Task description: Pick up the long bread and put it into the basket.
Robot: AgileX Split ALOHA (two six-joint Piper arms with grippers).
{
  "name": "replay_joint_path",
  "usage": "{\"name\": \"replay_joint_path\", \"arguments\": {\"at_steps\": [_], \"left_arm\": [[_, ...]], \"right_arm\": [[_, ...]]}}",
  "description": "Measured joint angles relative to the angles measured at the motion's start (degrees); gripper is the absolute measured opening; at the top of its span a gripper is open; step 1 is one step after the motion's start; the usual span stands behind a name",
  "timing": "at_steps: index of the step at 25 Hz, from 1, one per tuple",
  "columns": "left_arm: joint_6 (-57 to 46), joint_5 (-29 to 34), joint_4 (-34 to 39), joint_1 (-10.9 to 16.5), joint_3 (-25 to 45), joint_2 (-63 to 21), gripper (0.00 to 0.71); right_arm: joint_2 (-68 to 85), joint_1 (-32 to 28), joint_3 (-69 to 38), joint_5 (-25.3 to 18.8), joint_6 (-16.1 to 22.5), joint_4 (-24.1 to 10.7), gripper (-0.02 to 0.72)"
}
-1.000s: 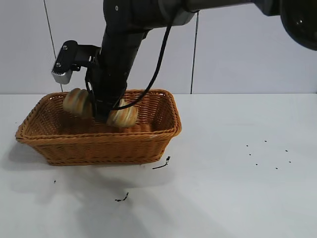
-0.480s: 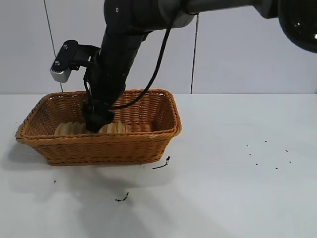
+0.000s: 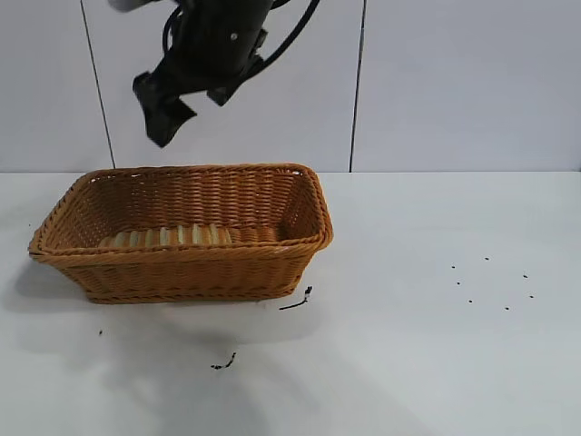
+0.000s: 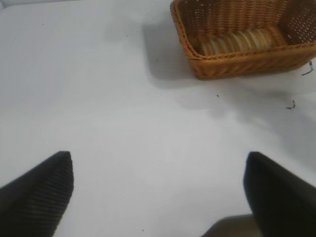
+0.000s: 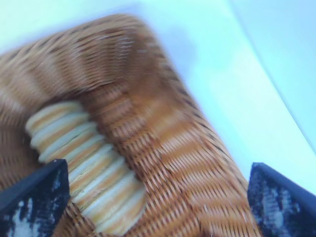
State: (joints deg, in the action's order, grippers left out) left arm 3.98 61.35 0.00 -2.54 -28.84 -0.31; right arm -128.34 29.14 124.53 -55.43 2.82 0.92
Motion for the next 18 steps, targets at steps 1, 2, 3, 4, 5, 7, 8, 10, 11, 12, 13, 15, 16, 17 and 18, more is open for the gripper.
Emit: {"name": "replay_joint_path", "arguments": {"at_steps": [1,2,3,4,5,7,8,10,11,12,13,15,16,17,18], "left_arm": [[0.00,0.00,0.00,0.00,0.00,0.00,0.696],[0.00,0.00,0.00,0.00,0.00,0.00,0.696],[0.00,0.00,0.00,0.00,0.00,0.00,0.696],[0.00,0.00,0.00,0.00,0.00,0.00,0.696],[0.00,0.00,0.00,0.00,0.00,0.00,0.696],[0.00,0.00,0.00,0.00,0.00,0.00,0.696],[0.00,0.00,0.00,0.00,0.00,0.00,0.696],[0.00,0.00,0.00,0.00,0.00,0.00,0.696],[0.00,0.00,0.00,0.00,0.00,0.00,0.696],[0.00,0.00,0.00,0.00,0.00,0.00,0.696],[0.00,0.00,0.00,0.00,0.00,0.00,0.696],[0.00,0.00,0.00,0.00,0.00,0.00,0.696],[0.00,0.00,0.00,0.00,0.00,0.00,0.696],[0.00,0.00,0.00,0.00,0.00,0.00,0.696],[0.00,0.00,0.00,0.00,0.00,0.00,0.696]], "right_arm": [[0.00,-1.33,0.00,-0.68,0.01,0.00,0.640],[0.00,-2.51,0.00,-1.34,-0.06,0.00,0.639],[0.00,-4.01,0.00,-1.87,-0.33,0.00,0.639],[0.00,-5.54,0.00,-2.48,-0.61,-0.14,0.639],[0.00,-6.91,0.00,-3.14,-1.01,-0.19,0.639],[0.00,-10.52,0.00,-4.90,-2.00,-0.34,0.639],[0.00,-12.45,0.00,-5.55,-2.29,-0.34,0.639],[0.00,-16.16,0.00,-7.15,-2.82,-0.39,0.639],[0.00,-18.17,0.00,-7.82,-2.82,-0.46,0.639],[0.00,-19.77,0.00,-8.27,-2.82,-0.60,0.639],[0.00,-21.61,0.00,-8.71,-2.82,-0.92,0.639],[0.00,-24.90,0.00,-9.67,-2.82,-0.92,0.639],[0.00,-26.07,0.00,-10.43,-2.82,-0.92,0.639],[0.00,-27.27,0.00,-11.32,-2.82,-0.92,0.639],[0.00,-28.17,0.00,-12.12,-2.82,-0.92,0.639]]}}
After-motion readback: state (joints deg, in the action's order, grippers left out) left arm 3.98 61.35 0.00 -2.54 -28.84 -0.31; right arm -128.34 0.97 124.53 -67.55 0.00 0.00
